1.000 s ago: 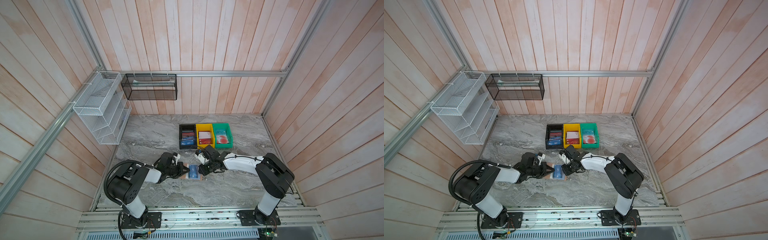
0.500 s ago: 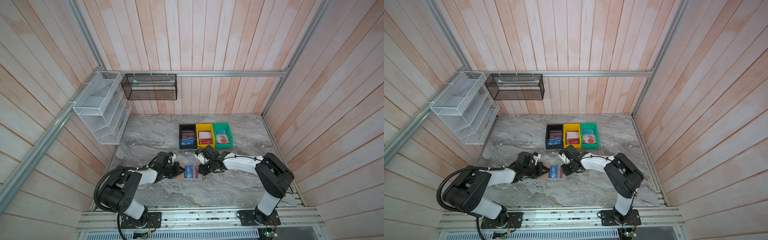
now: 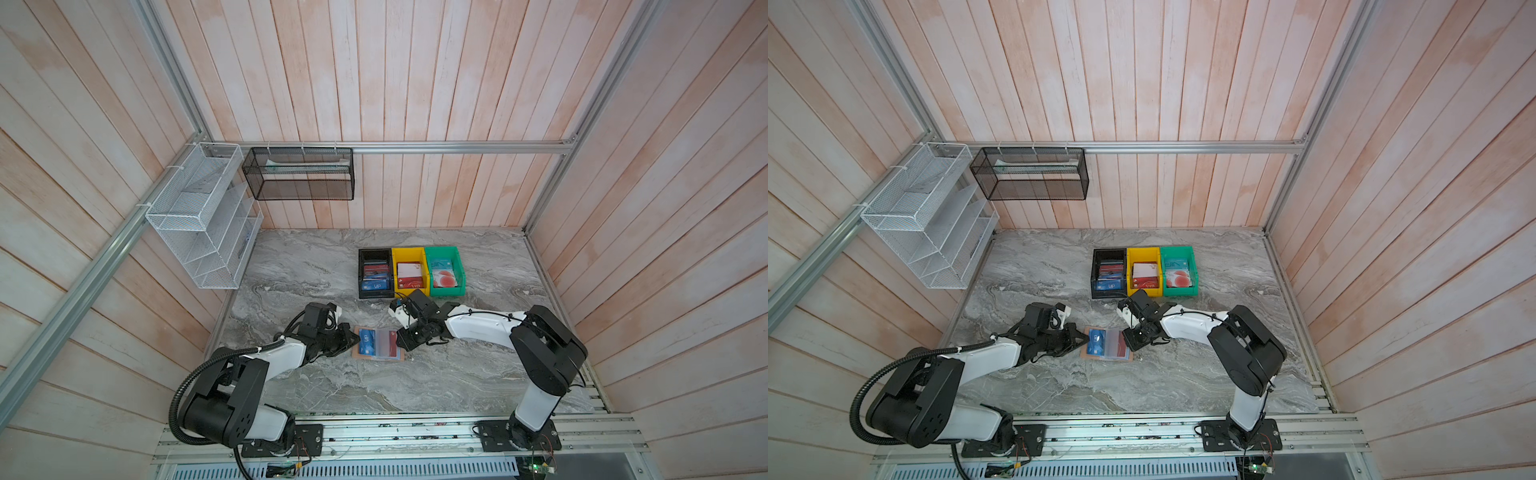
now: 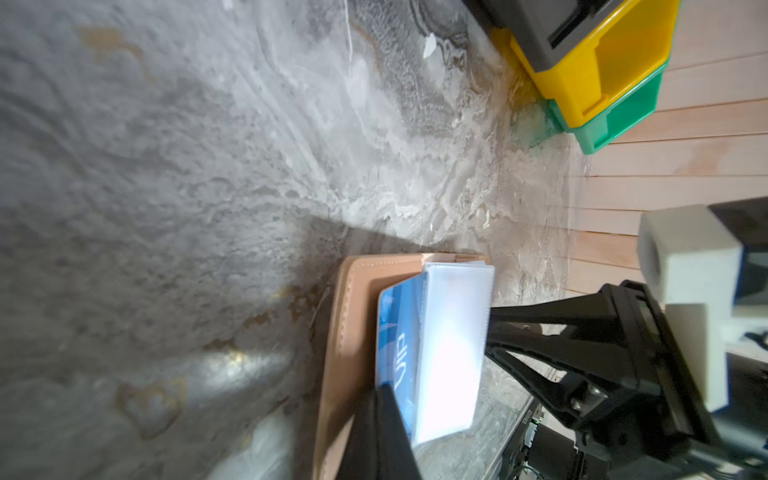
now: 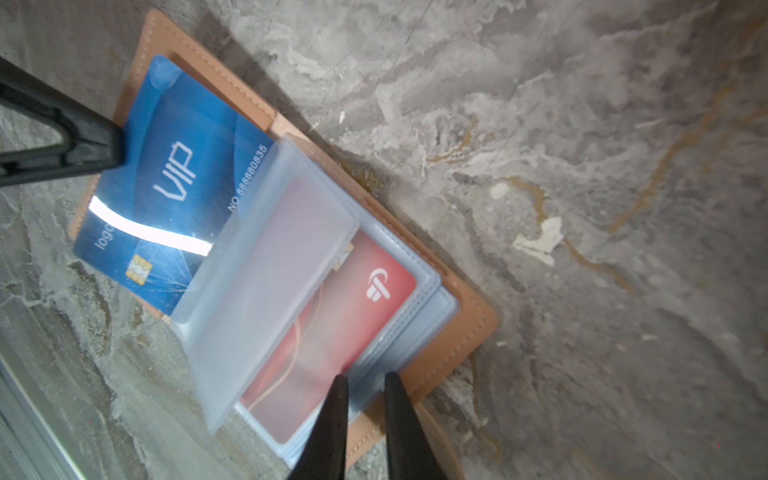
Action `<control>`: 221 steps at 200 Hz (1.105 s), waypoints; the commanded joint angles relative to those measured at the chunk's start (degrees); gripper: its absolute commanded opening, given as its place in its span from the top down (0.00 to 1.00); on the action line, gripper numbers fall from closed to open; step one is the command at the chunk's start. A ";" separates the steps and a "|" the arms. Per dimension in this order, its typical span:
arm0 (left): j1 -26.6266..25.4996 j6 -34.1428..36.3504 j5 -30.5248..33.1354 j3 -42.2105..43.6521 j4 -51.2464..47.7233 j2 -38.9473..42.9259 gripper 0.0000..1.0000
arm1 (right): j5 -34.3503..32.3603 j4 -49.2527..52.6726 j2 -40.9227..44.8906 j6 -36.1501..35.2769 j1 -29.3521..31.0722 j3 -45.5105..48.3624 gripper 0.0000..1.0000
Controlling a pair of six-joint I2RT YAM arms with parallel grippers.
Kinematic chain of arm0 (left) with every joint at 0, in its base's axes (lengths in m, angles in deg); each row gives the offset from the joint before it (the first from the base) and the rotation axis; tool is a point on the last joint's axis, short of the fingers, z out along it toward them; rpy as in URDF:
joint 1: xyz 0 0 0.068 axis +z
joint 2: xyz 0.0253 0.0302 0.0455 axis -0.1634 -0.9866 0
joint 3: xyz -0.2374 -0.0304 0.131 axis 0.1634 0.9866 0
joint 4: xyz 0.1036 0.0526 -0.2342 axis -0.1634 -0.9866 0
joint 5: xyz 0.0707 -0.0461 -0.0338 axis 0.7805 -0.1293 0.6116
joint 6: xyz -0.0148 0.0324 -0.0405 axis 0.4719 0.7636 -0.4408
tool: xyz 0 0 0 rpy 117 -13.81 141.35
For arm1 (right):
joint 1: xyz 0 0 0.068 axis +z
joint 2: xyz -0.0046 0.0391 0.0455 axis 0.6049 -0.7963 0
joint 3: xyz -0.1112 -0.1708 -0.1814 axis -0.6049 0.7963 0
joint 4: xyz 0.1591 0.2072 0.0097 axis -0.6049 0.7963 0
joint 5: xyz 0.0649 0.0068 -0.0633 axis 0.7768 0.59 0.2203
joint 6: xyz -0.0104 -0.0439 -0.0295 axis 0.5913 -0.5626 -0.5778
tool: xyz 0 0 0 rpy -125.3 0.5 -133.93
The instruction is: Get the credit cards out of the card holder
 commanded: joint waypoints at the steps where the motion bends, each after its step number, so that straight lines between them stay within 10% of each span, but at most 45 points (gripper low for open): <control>1: 0.53 1.13 -0.26 -0.53 -1.71 2.08 1.00 | 1.35 5.07 2.58 -1.02 0.50 -1.79 0.80; 79: 1.14 -0.83 -3.58 -1.32 -0.22 9.67 1.00 | 7.34 6.35 9.93 -2.11 -0.98 -3.78 0.75; 156: 1.13 -3.81 -13.90 1.12 14.47 8.33 1.00 | 29.16 -4.29 9.98 -1.26 -8.36 1.22 0.65; 221: 1.14 5.17 -23.74 -4.52 7.80 5.10 1.00 | 44.19 -1.40 8.65 -7.29 -17.13 -0.71 0.64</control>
